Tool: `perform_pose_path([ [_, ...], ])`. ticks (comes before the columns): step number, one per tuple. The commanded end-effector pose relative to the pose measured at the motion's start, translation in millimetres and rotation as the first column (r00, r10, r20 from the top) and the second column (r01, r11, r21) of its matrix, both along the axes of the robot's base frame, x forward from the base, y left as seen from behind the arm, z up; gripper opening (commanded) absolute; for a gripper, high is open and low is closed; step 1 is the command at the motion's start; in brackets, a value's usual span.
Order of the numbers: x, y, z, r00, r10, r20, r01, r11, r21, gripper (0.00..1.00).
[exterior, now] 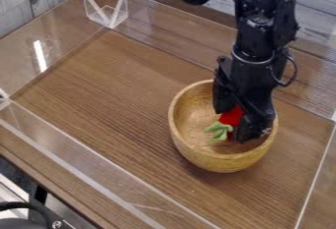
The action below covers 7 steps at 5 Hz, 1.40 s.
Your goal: Move the red object to the left side of the table
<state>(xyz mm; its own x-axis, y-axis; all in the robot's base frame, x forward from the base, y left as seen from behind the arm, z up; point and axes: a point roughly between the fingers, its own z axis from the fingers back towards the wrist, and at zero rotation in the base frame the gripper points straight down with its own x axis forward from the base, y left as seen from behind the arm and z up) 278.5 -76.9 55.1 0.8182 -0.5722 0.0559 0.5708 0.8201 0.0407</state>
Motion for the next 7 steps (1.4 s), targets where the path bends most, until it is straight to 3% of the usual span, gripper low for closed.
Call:
perform_pose_path([
  [1, 3.7, 0, 16.1, 0.998, -0.003, 0.061, 0.003, 1.0, -0.012, 1.0],
  [4, 3.9, -3, 18.1, 0.997, -0.017, 0.073, 0.018, 1.0, -0.011, 1.0],
  [5, 3.4, 0, 28.7, 0.995, -0.001, 0.1, 0.001, 1.0, -0.003, 0.0],
  [6, 3.8, 6, 54.1, 0.987, 0.023, 0.158, -0.026, 1.0, 0.016, 0.0],
  [7, 4.2, 21, 89.0, 0.969, 0.072, 0.237, -0.083, 0.996, 0.036, 0.0],
])
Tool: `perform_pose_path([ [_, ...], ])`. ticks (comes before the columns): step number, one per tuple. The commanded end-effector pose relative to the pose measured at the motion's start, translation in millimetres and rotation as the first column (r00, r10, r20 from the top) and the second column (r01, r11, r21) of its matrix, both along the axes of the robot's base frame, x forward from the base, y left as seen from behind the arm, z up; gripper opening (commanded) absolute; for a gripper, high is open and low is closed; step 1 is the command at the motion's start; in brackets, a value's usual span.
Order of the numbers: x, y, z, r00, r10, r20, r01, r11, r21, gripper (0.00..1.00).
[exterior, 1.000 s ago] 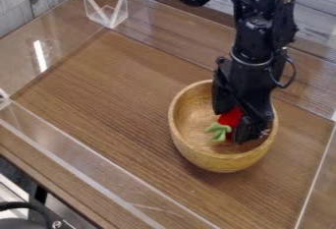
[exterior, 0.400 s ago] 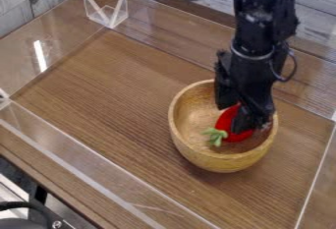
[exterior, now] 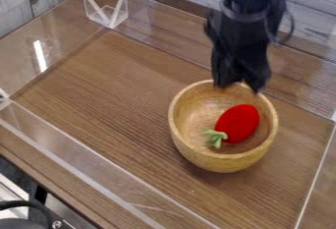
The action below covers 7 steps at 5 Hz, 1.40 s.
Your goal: Move the red object to the left side of the table
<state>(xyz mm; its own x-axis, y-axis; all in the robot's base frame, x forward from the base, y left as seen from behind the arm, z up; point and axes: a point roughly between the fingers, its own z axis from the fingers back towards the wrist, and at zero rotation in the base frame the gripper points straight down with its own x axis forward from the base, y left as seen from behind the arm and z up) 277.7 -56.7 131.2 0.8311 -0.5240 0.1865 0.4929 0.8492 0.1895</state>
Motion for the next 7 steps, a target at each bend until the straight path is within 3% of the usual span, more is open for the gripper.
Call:
perform_pose_path([
  [1, -1.2, 2, 22.6, 0.997, 0.014, 0.074, -0.012, 1.0, -0.021, 0.0],
  [2, -12.0, -3, 22.9, 0.997, -0.004, 0.076, 0.006, 0.999, -0.035, 0.0],
  [3, -20.7, -8, 19.9, 0.997, -0.027, 0.073, 0.031, 0.998, -0.05, 1.0],
  [4, -25.3, -13, 13.0, 0.996, -0.055, 0.065, 0.059, 0.997, -0.059, 1.0],
  [5, -25.4, -14, 8.2, 0.996, -0.064, 0.064, 0.068, 0.996, -0.063, 0.0],
  [7, -26.7, -12, 10.9, 0.995, -0.062, 0.078, 0.067, 0.996, -0.066, 0.0],
])
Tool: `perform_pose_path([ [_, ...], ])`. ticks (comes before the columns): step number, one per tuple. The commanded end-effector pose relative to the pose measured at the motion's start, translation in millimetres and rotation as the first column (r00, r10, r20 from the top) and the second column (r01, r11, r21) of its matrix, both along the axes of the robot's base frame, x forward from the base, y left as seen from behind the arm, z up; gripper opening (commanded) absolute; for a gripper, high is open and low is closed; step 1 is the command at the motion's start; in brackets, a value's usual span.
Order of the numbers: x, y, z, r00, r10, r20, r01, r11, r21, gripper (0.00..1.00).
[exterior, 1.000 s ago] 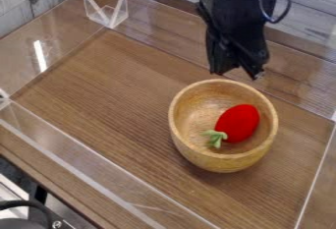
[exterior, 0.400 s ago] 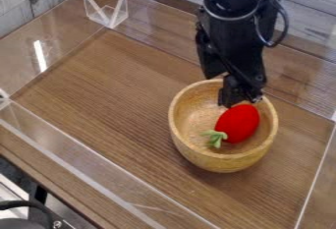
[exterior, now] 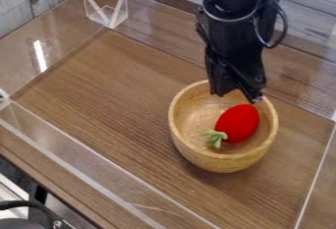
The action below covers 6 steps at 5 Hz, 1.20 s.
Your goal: Move the red object to the left side of the table
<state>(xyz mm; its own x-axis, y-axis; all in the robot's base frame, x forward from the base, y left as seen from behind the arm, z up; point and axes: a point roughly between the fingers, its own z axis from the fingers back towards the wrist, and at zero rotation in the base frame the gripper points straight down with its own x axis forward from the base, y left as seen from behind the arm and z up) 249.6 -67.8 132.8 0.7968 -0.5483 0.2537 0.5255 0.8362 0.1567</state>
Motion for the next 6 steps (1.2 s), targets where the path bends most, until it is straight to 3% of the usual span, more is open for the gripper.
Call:
perform_pose_path([
  [1, -0.1, -0.4, 12.6, 0.999, -0.017, 0.046, 0.017, 1.0, -0.009, 0.0],
  [2, -2.1, -1.0, 11.7, 0.999, -0.024, 0.048, 0.025, 1.0, -0.014, 1.0],
  [3, -3.4, -0.4, 13.7, 0.998, -0.025, 0.054, 0.026, 1.0, -0.017, 0.0],
  [4, -4.9, 1.3, 20.2, 0.997, -0.019, 0.069, 0.02, 1.0, -0.02, 0.0],
  [5, -6.9, 0.5, 19.3, 0.997, -0.025, 0.07, 0.026, 0.999, -0.023, 1.0],
  [6, -8.5, 0.6, 19.5, 0.997, -0.026, 0.071, 0.028, 0.999, -0.025, 0.0],
])
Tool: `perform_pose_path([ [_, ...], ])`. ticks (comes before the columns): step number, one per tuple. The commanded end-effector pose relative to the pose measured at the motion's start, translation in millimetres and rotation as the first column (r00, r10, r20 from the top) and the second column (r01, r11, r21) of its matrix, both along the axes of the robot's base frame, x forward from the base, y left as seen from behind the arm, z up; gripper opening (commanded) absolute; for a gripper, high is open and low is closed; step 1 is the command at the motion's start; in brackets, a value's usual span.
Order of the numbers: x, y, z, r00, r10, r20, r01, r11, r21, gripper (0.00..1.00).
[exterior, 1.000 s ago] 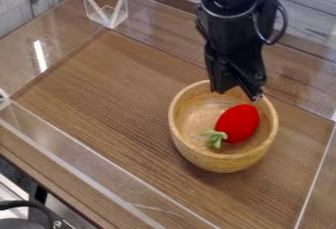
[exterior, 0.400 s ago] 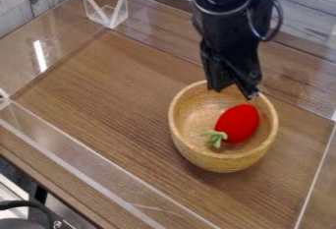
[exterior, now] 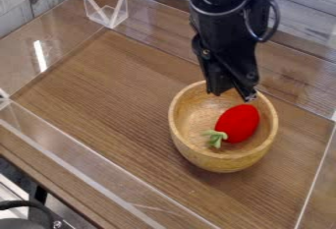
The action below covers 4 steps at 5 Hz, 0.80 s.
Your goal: Move the red object to the left side of the table
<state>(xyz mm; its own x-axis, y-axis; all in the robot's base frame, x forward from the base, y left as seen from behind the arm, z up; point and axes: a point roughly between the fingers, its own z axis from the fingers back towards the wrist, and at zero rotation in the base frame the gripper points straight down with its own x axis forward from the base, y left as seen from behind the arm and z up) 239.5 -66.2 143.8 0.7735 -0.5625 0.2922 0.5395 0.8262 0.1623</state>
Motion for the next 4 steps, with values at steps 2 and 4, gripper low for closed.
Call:
perform_pose_path([
  [2, -2.4, -0.1, 18.1, 0.999, 0.003, 0.054, -0.003, 1.0, -0.013, 0.0],
  [4, -6.3, -2.7, 15.5, 0.999, -0.006, 0.052, 0.007, 1.0, -0.019, 0.0],
])
